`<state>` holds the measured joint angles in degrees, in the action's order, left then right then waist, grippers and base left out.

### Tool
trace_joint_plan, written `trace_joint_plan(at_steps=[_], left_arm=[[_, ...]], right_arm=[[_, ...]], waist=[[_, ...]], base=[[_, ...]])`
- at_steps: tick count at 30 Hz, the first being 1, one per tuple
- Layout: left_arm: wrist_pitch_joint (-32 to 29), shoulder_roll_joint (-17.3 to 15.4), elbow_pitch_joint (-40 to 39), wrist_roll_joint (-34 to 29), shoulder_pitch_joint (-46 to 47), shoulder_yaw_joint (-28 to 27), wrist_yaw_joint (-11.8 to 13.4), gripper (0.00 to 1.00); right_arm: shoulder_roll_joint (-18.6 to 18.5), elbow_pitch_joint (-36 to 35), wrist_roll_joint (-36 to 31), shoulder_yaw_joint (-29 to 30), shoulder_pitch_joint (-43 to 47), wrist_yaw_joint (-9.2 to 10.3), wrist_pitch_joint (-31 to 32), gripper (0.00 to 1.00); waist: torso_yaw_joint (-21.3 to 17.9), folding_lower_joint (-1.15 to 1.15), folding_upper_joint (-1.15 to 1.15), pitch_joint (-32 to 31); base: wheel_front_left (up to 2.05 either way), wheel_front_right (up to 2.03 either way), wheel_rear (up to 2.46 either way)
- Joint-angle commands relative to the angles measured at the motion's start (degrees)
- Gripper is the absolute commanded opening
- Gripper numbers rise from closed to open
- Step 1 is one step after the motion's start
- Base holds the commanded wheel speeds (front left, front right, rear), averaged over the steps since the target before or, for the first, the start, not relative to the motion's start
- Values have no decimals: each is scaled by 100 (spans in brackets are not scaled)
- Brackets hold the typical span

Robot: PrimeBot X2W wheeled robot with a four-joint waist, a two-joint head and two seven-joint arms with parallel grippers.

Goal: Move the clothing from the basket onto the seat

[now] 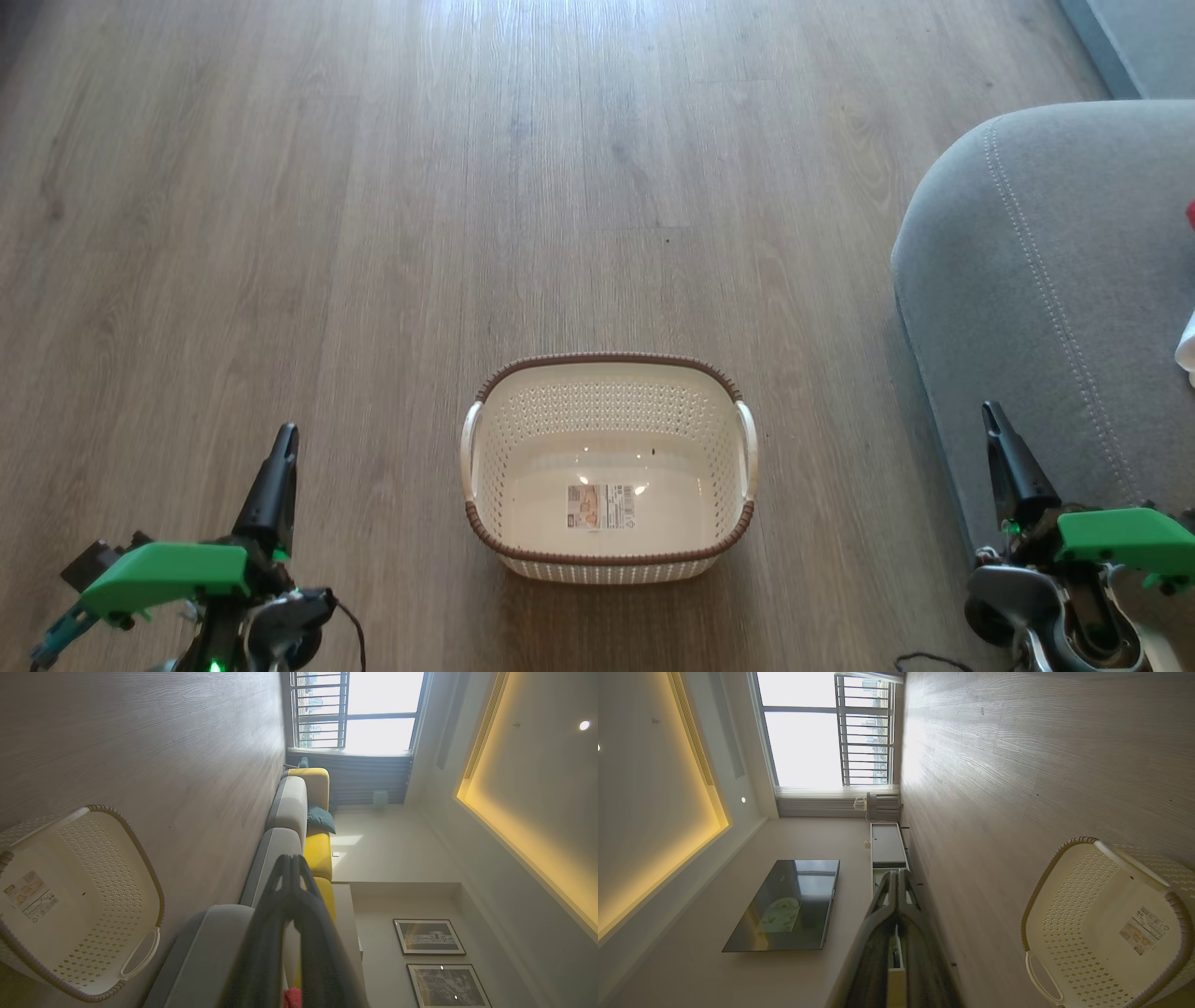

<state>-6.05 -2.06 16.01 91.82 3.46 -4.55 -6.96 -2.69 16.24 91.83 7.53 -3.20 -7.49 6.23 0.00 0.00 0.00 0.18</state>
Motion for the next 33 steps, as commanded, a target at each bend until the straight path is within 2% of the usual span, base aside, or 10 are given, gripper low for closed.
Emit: trace_joint_plan(at_steps=[1, 33], left_arm=[[-44, -82, -196, 35, 274, -197, -53, 0], [-44, -82, -196, 35, 273, -196, -53, 0]], right_arm=[[-19, -222, 33, -101, -299, 0, 26, 0], [-19, -222, 34, -101, -298, 0, 25, 0]], waist=[[0, 0, 0, 0], [0, 0, 0, 0]], base=[[0, 0, 0], [0, 0, 0]])
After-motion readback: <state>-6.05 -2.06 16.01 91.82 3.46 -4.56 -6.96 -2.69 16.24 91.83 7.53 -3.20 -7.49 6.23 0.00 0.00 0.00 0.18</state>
